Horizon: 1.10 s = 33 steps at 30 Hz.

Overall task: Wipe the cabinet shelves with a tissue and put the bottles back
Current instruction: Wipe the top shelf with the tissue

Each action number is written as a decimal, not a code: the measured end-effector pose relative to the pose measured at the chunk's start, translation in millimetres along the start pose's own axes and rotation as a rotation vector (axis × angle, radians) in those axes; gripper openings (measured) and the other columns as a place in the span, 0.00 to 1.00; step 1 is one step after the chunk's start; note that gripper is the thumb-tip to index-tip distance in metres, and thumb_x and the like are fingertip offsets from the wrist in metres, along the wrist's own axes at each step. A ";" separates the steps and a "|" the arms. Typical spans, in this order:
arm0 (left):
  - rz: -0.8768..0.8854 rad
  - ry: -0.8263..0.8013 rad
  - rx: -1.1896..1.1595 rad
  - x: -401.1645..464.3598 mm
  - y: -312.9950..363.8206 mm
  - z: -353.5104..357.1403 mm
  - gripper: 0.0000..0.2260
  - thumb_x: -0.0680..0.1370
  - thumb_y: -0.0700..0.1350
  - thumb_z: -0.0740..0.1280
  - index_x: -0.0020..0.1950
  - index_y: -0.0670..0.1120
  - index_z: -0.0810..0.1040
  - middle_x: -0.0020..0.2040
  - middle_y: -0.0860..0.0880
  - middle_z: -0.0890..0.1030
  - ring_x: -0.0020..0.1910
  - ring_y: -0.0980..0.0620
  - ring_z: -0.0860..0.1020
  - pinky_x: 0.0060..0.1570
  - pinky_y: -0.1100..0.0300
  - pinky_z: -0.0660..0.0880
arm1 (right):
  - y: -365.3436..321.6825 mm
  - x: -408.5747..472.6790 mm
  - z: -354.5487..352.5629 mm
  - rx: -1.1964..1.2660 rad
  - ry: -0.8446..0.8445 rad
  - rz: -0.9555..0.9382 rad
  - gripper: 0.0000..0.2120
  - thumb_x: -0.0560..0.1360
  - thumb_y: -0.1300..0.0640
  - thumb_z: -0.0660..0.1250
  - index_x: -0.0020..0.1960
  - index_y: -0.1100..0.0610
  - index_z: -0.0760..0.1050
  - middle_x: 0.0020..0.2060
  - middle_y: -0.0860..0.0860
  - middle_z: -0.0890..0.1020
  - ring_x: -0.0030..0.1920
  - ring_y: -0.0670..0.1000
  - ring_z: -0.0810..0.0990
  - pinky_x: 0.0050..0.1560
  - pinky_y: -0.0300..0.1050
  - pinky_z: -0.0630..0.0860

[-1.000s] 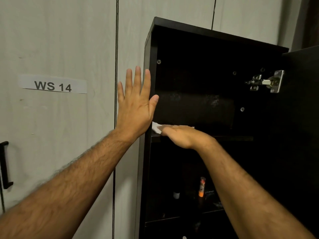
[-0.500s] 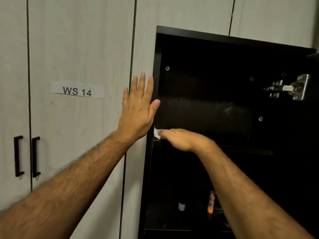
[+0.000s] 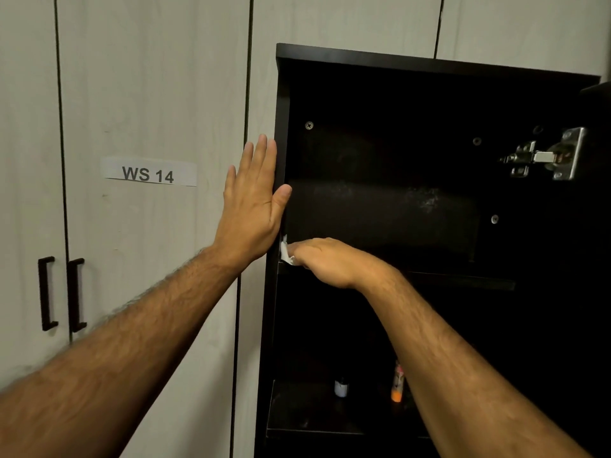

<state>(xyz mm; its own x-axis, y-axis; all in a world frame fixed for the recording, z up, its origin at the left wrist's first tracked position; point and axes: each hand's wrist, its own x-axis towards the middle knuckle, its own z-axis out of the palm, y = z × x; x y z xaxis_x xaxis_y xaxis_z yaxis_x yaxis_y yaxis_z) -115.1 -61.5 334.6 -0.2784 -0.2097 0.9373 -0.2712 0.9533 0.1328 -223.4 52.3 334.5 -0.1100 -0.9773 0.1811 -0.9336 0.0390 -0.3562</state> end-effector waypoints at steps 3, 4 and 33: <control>-0.012 0.000 -0.002 -0.5 1.0 -0.9 0.28 0.83 0.54 0.49 0.80 0.48 0.45 0.81 0.48 0.47 0.79 0.50 0.43 0.76 0.40 0.46 | 0.9 -15.2 6.4 -0.070 0.028 -0.122 0.16 0.80 0.57 0.53 0.35 0.46 0.68 0.45 0.42 0.78 0.48 0.42 0.74 0.53 0.47 0.68; -0.012 -0.001 0.003 -0.6 1.0 -1.8 0.28 0.83 0.54 0.49 0.80 0.48 0.44 0.81 0.48 0.47 0.79 0.50 0.43 0.76 0.40 0.46 | 1.7 -21.3 8.9 -0.078 0.041 -0.170 0.16 0.80 0.58 0.54 0.36 0.43 0.67 0.43 0.39 0.76 0.47 0.38 0.73 0.54 0.45 0.66; -0.041 -0.032 0.118 -5.4 10.8 -3.7 0.28 0.83 0.54 0.48 0.80 0.47 0.42 0.81 0.46 0.44 0.79 0.47 0.42 0.76 0.41 0.45 | 38.5 -18.6 84.7 -0.455 0.879 -0.494 0.22 0.67 0.72 0.74 0.60 0.63 0.79 0.62 0.58 0.80 0.67 0.61 0.74 0.72 0.60 0.63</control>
<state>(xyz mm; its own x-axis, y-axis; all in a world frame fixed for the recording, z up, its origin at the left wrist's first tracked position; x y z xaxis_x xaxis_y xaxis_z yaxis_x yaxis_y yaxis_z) -113.1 -49.2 332.1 -0.2933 -0.2562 0.9210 -0.3885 0.9122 0.1300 -228.4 54.3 239.8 0.2741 -0.4250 0.8627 -0.9598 -0.0652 0.2728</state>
